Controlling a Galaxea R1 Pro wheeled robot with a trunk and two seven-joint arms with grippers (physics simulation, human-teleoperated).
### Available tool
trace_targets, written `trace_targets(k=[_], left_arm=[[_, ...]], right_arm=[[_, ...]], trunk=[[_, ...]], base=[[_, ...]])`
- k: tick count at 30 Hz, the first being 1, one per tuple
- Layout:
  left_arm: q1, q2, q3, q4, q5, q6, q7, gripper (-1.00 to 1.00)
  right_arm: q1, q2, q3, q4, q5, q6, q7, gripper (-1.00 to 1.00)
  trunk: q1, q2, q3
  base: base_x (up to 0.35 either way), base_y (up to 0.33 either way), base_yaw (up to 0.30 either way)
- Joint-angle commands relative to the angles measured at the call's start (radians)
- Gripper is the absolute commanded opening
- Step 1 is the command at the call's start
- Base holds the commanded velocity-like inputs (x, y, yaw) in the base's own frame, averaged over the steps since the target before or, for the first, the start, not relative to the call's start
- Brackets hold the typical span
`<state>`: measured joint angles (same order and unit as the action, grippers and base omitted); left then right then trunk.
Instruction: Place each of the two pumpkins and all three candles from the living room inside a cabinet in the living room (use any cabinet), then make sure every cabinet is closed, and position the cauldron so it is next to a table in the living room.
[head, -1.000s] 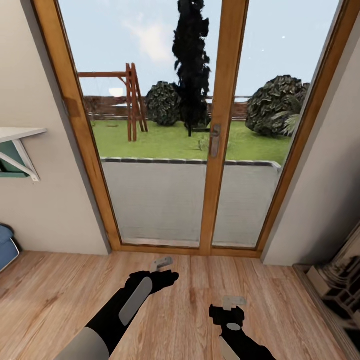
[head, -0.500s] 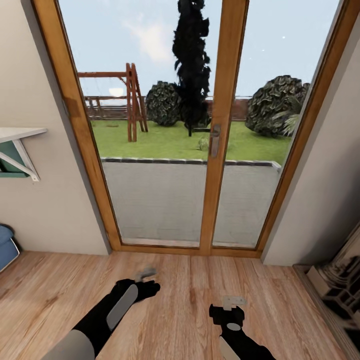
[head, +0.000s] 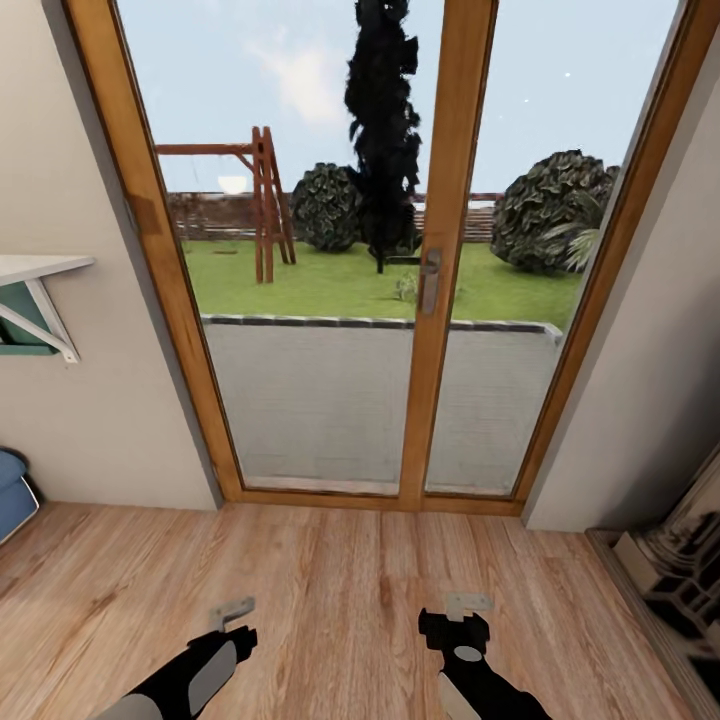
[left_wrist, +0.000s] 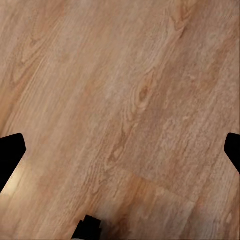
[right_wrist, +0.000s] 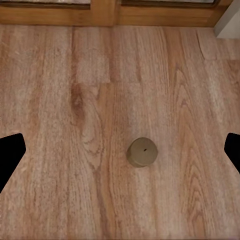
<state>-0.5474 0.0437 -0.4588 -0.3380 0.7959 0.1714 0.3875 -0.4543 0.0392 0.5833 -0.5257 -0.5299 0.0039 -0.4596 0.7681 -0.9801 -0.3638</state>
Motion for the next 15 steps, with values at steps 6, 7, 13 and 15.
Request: trace_targets(k=[6, 7, 13, 15], left_arm=[[0.0, -0.004, -0.012, 0.004, 0.008, -0.034, 0.008, 1.0], [0.0, -0.003, -0.012, 0.004, 0.008, -0.035, 0.008, 1.0], [0.0, -0.004, -0.013, 0.005, 0.008, -0.039, 0.008, 1.0], [0.0, -0.005, -0.013, 0.005, 0.008, -0.039, 0.008, 1.0]], right_arm=[[-0.001, -0.004, 0.007, -0.002, -0.01, -0.001, -0.008, 1.0], [-0.001, -0.004, 0.007, -0.002, -0.01, -0.001, -0.008, 1.0], [-0.001, -0.004, 0.007, -0.001, -0.011, -0.023, -0.008, 1.0], [-0.001, -0.005, 0.007, -0.001, -0.011, -0.027, -0.008, 1.0]], trunk=[[0.0, -0.001, -0.001], [0.0, -0.001, -0.001], [0.0, -0.001, -0.001], [0.0, -0.001, -0.001]], base=[[0.005, -0.002, 0.0], [0.063, -0.034, 0.0], [0.193, -0.139, 0.0], [0.239, -0.177, 0.0]])
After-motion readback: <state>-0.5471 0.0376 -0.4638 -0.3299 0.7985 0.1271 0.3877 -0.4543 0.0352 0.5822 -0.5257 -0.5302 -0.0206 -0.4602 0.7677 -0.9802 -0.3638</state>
